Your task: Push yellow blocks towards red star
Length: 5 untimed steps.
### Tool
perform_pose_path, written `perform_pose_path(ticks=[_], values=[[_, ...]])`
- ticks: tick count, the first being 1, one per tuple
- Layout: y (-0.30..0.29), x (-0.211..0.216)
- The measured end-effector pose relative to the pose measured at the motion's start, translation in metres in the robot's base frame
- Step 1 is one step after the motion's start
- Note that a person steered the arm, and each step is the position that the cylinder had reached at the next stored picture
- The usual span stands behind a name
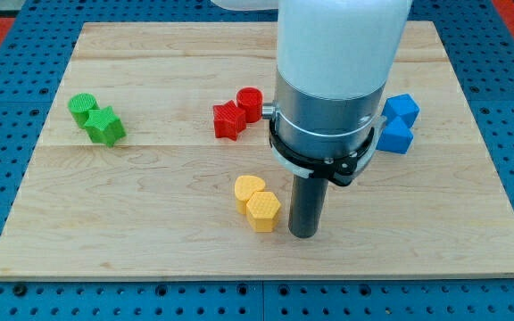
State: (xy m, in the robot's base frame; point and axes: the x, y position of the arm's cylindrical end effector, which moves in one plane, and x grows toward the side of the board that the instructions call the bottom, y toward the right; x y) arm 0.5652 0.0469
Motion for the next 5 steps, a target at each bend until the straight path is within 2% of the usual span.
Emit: perform_pose_path(ticks=[3, 5], values=[[0.006, 0.023], [0.002, 0.023]])
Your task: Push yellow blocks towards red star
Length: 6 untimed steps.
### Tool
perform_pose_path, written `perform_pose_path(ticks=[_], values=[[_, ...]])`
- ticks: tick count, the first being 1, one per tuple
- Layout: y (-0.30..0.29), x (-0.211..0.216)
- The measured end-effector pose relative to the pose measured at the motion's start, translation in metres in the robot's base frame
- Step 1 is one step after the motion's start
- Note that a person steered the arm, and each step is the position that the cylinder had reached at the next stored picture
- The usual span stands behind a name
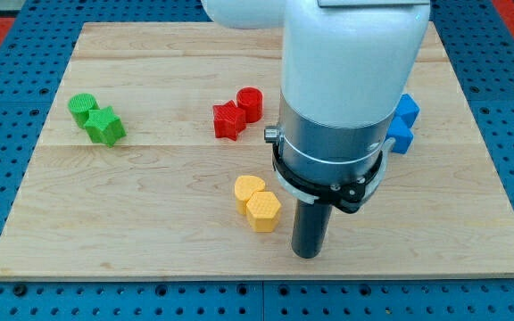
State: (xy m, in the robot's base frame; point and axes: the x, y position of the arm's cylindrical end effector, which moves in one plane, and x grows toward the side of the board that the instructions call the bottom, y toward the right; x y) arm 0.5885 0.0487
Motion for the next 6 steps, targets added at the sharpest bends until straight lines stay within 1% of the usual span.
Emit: perform_pose_path(ticks=[1, 2, 4, 6], values=[[0.000, 0.000], [-0.009, -0.010], [-0.049, -0.062], [-0.051, -0.111]])
